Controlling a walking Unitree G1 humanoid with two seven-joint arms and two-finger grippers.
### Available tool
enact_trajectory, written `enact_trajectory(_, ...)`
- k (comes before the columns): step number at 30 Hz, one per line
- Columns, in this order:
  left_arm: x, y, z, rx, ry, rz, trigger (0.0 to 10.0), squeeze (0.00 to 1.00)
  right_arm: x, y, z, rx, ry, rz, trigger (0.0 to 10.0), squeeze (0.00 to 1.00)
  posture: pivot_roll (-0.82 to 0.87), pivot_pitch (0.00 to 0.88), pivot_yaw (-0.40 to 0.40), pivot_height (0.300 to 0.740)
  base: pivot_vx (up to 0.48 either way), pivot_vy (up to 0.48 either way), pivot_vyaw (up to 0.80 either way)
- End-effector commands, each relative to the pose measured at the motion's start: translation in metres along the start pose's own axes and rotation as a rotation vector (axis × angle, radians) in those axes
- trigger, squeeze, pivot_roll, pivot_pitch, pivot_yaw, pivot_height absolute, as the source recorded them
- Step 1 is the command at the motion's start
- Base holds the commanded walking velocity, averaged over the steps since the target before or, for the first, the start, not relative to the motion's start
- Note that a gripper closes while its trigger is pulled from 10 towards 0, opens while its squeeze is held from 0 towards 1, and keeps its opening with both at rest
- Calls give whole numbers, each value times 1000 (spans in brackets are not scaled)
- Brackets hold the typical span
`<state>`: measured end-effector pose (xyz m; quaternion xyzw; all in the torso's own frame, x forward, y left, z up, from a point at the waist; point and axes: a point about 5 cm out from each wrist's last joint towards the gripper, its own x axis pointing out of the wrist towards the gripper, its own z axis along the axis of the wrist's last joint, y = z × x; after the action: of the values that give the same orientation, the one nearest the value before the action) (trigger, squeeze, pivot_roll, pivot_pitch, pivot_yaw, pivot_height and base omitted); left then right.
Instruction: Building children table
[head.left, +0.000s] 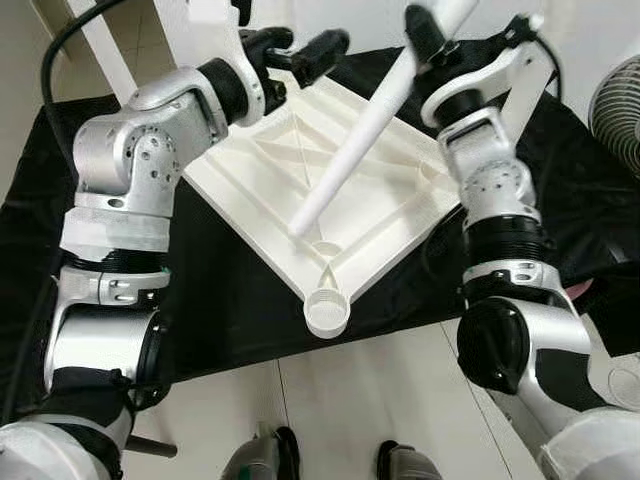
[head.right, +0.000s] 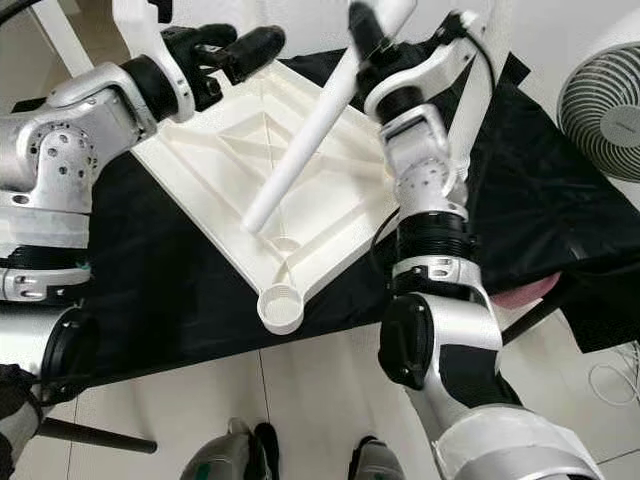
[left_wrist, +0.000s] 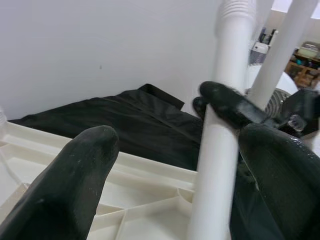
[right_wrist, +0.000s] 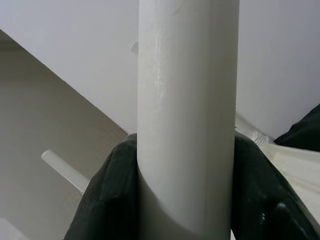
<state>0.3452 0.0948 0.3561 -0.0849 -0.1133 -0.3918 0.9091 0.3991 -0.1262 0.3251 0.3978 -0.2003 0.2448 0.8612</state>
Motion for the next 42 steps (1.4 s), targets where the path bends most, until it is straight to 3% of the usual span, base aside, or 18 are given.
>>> enact_trajectory(1,-2,-1,-3,-8,8,9,10000,0,5,8,0,31,-2,37,10000,0,-74,95,86,740,0,0,0)
enact_trajectory(4,-1,-3,-8,-35,13,10,10000,0,6,8,0,86,-12,39,10000,0,-75,96,85,740,0,0,0)
enact_trajectory(6,1,-3,-23,-91,38,34,10000,0,6,1,-5,142,-29,18,10000,0,-78,102,86,740,0,0,0)
enact_trajectory(12,1,-1,-29,-144,37,75,10000,0,4,-6,-9,183,-60,-15,10000,0,-76,112,87,740,0,0,0)
enact_trajectory(17,1,8,-26,-191,-7,164,10000,0,0,-18,-14,193,-114,-89,10000,0,-72,122,90,740,0,0,0)
enact_trajectory(23,-5,16,-6,-168,-77,199,10000,0,-3,-25,-25,204,-120,-128,10000,0,-58,129,87,740,0,0,0)
enact_trajectory(33,-7,0,-14,-196,-7,145,10000,0,-5,-26,-41,173,-102,-158,10000,0,-60,142,87,740,0,0,0)
enact_trajectory(41,-9,0,-33,-253,48,152,10000,0,-8,-27,-58,266,-63,-167,10000,0,-58,148,88,740,0,0,0)
enact_trajectory(42,-10,3,-40,-260,72,171,10000,0,-9,-27,-62,322,-62,-161,10000,0,-56,148,87,740,0,0,0)
